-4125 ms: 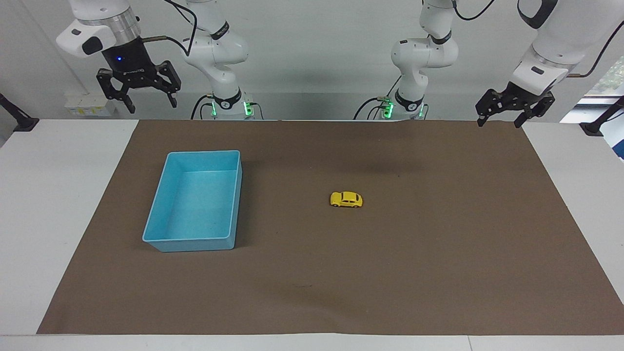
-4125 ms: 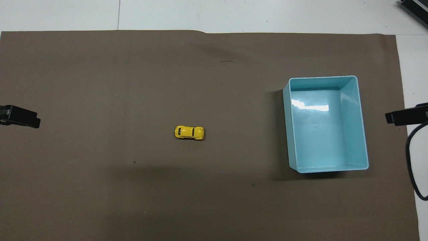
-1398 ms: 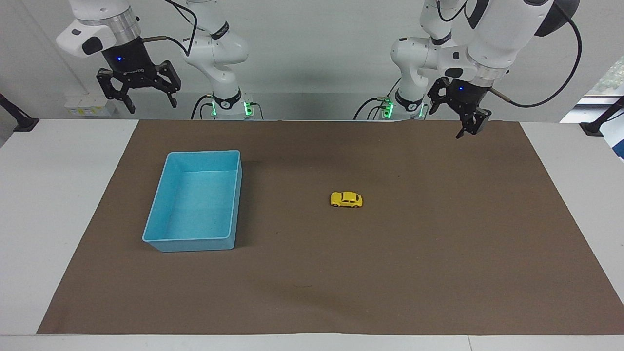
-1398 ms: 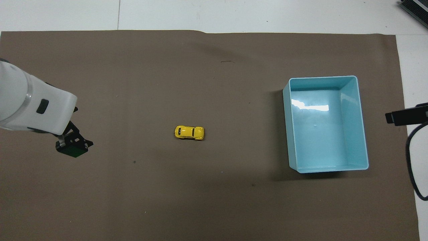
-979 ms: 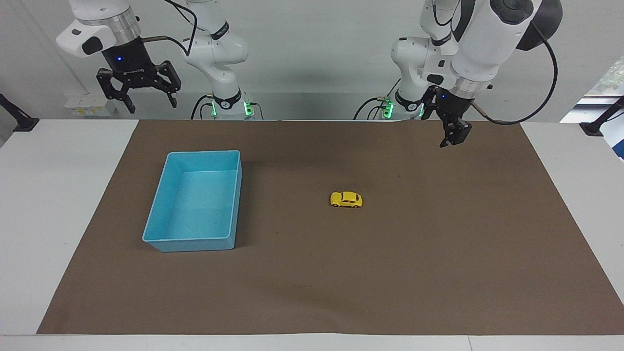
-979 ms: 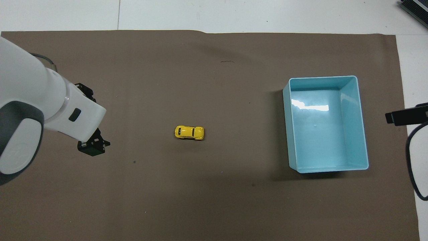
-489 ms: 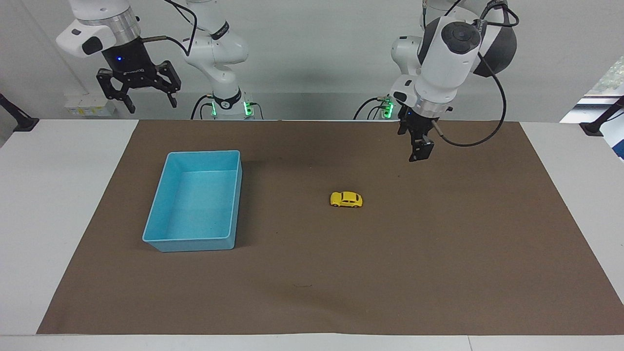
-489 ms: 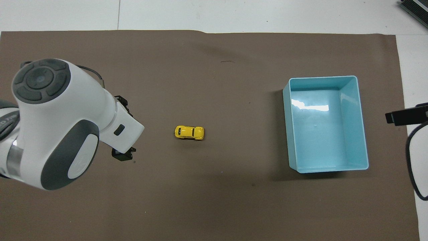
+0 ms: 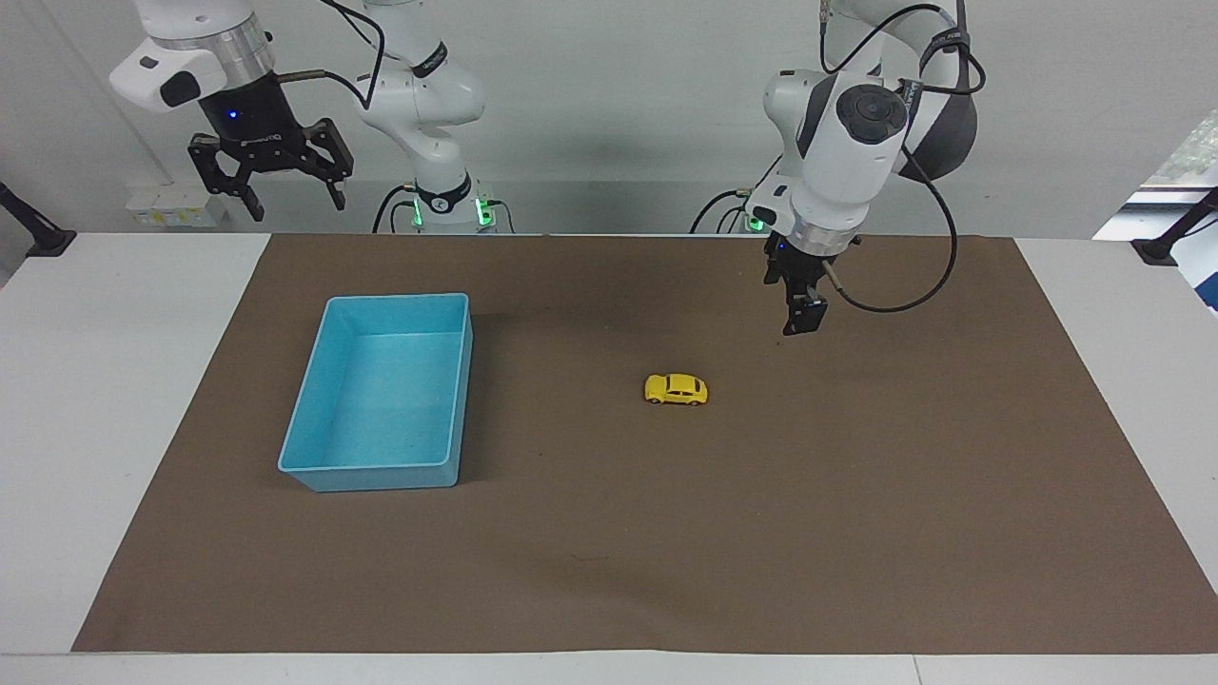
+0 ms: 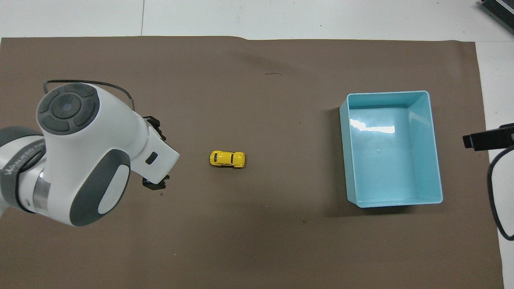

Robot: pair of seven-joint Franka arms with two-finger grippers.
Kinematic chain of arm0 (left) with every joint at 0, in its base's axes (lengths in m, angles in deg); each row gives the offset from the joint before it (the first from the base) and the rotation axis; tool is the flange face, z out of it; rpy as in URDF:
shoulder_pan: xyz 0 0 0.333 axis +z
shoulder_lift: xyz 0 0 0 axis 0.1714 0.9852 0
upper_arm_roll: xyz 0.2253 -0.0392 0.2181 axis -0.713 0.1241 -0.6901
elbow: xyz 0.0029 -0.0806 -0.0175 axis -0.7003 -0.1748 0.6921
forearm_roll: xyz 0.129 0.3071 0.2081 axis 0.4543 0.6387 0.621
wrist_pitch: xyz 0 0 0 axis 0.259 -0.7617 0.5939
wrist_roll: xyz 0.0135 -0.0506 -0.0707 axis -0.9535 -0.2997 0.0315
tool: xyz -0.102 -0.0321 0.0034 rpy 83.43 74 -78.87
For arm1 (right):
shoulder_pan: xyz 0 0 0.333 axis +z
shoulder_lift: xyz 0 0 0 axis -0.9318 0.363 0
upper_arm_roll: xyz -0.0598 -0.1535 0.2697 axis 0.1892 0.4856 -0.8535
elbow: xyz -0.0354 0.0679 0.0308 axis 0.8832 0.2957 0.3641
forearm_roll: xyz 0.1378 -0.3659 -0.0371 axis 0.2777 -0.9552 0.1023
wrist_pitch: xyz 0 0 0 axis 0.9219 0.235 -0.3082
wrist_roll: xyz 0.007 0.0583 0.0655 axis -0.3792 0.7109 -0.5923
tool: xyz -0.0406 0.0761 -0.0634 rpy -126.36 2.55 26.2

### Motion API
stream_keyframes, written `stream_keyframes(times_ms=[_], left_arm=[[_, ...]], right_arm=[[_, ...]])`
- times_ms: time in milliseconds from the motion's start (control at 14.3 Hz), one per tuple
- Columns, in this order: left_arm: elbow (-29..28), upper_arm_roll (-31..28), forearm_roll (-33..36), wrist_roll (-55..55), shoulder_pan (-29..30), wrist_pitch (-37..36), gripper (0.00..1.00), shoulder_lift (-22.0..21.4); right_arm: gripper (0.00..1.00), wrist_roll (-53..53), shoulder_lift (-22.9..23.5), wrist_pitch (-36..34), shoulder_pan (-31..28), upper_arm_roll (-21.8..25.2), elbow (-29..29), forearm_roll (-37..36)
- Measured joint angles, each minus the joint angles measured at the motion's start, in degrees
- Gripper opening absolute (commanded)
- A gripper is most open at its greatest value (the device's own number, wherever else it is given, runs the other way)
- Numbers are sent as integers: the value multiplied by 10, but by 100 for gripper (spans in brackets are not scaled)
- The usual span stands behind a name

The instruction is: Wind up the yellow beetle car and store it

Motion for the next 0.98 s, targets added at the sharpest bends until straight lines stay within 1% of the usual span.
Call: stream_keyframes(times_ms=[210, 350, 489, 699, 979], left_arm=[[-14, 0, 0, 0, -28, 53, 100, 32], [-14, 1, 0, 0, -38, 88, 100, 60], [-17, 0, 0, 0, -46, 120, 100, 79], [-40, 1, 0, -3, -64, 182, 100, 92], [-51, 1, 0, -22, -80, 220, 100, 112]], right_arm=[[100, 0, 0, 0, 0, 0, 0, 0], [100, 0, 0, 0, 0, 0, 0, 0], [100, 0, 0, 0, 0, 0, 0, 0], [100, 0, 0, 0, 0, 0, 0, 0], [100, 0, 0, 0, 0, 0, 0, 0]])
